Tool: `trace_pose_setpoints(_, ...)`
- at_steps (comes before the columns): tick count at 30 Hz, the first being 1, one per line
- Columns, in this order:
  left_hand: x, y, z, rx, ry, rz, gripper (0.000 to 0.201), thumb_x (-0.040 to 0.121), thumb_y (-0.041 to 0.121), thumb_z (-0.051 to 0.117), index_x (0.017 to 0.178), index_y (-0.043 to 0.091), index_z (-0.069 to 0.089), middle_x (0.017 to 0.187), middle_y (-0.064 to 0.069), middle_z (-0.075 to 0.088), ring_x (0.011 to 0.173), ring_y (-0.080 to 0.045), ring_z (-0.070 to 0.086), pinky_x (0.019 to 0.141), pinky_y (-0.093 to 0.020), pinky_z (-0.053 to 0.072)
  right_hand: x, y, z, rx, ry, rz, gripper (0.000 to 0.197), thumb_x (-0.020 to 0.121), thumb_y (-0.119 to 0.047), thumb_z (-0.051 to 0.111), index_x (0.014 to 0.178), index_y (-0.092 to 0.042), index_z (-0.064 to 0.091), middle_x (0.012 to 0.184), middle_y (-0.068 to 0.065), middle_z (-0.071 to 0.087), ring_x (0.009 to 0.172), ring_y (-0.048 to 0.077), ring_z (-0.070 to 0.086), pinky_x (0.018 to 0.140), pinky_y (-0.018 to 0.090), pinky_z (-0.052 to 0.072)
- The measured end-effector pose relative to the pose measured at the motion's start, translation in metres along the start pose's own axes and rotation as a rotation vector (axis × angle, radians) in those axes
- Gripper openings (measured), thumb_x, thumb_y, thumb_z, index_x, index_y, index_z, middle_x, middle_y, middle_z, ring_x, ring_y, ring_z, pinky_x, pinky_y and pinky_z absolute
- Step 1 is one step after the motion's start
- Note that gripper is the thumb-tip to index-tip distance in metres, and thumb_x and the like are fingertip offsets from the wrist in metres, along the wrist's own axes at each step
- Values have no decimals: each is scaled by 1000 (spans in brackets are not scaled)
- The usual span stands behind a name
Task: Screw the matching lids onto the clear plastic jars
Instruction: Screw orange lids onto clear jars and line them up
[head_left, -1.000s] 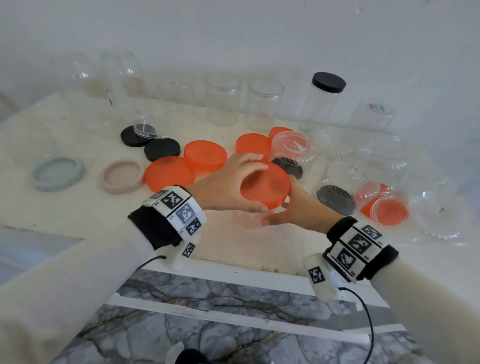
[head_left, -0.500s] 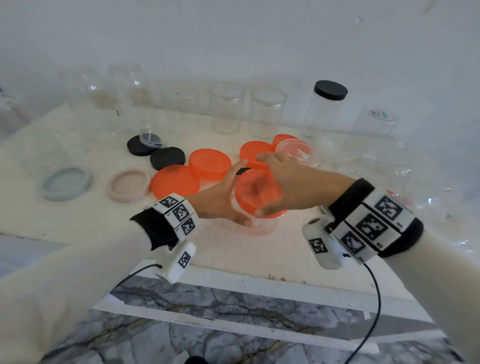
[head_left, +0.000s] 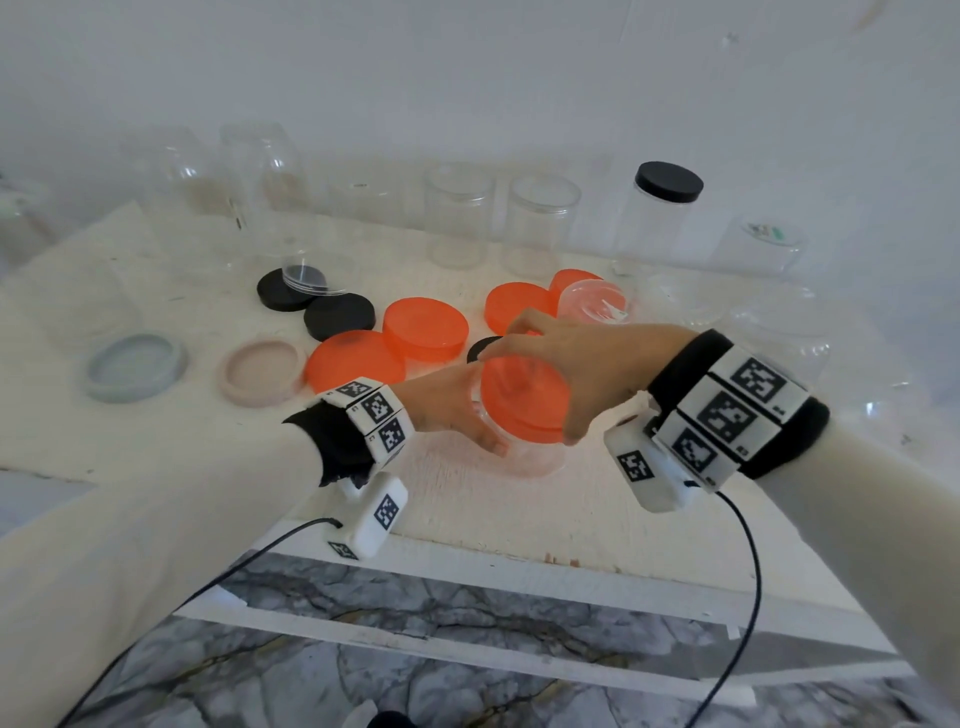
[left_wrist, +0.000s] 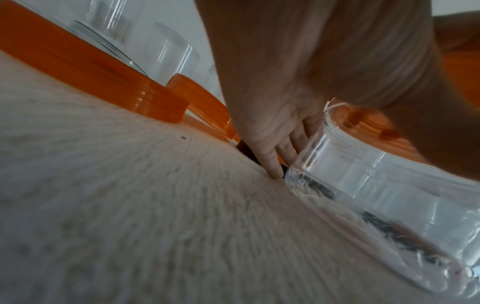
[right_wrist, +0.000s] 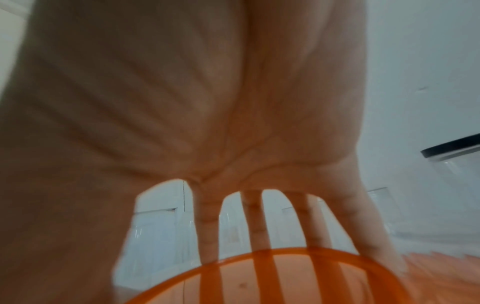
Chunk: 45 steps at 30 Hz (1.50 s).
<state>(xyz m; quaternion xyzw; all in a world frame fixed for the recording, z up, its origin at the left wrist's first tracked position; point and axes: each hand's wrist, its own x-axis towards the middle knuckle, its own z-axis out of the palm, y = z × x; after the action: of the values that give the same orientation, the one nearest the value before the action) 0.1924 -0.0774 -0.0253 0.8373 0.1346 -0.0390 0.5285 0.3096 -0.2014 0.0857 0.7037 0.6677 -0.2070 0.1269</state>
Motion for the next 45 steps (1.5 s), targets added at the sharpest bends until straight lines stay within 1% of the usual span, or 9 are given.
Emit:
trace_pose_setpoints(8,-1,0,-1,-1,14,45,80,65,8,82,118,44,35,116,29,48,98,28,44,79,6,34,0,-12,11,-185,170,257,93,68,-82,44,131,-14,37,109,6,43,88,23,46,71,33,38)
trace_pose_setpoints(12,-2,2,-1,-34,10,30,83,63,13,85,125,37,35,120,21,50,111,11,47,90,-6,37,-2,-2,1,-63,-8,127,94,72,-69,59,146,-36,10,144,0,25,128,28,36,98,45,40)
trace_pose_setpoints(15,-3,3,0,-22,11,39,98,53,35,85,136,28,34,129,11,50,121,-6,47,102,-22,38,-4,1,-5,25,-110,-18,95,68,-38,77,139,-53,16,143,-10,19,126,22,35,98,43,42)
trace_pose_setpoints(21,-1,0,-2,13,1,9,81,64,12,84,124,37,37,120,22,51,110,15,45,91,-6,37,-1,-9,9,-202,104,188,88,73,-76,47,144,-30,23,122,7,44,103,27,51,75,33,41)
trace_pose_setpoints(26,-4,3,0,-19,9,5,99,51,38,85,136,24,36,132,8,50,123,-9,46,107,-32,36,0,-1,-8,-115,-152,44,102,69,-49,74,141,-52,3,151,-7,9,134,28,28,100,50,39)
trace_pose_setpoints(33,-3,1,-1,-18,-10,-12,82,64,13,84,125,38,36,125,20,51,115,12,45,94,-9,36,2,-13,3,-303,123,181,89,70,-82,42,133,-19,37,80,-3,45,77,20,50,67,32,39)
trace_pose_setpoints(36,-3,3,0,-29,-1,-13,83,64,12,84,124,40,33,126,19,48,118,6,45,102,-18,35,3,-11,2,-249,34,115,92,71,-77,49,144,-30,20,121,3,51,107,26,51,85,39,44)
trace_pose_setpoints(38,-3,2,0,-30,2,-1,88,65,10,83,124,43,27,127,21,40,118,5,41,103,-17,33,2,-6,-4,-136,-66,-3,92,71,-57,69,143,-45,13,149,-5,22,126,26,37,98,46,40)
trace_pose_setpoints(45,-4,5,-1,-35,-19,-4,77,67,9,81,119,42,35,118,26,49,104,22,46,85,2,35,11,-5,6,-327,147,125,86,73,-81,36,143,-30,27,122,6,52,100,27,55,79,37,44)
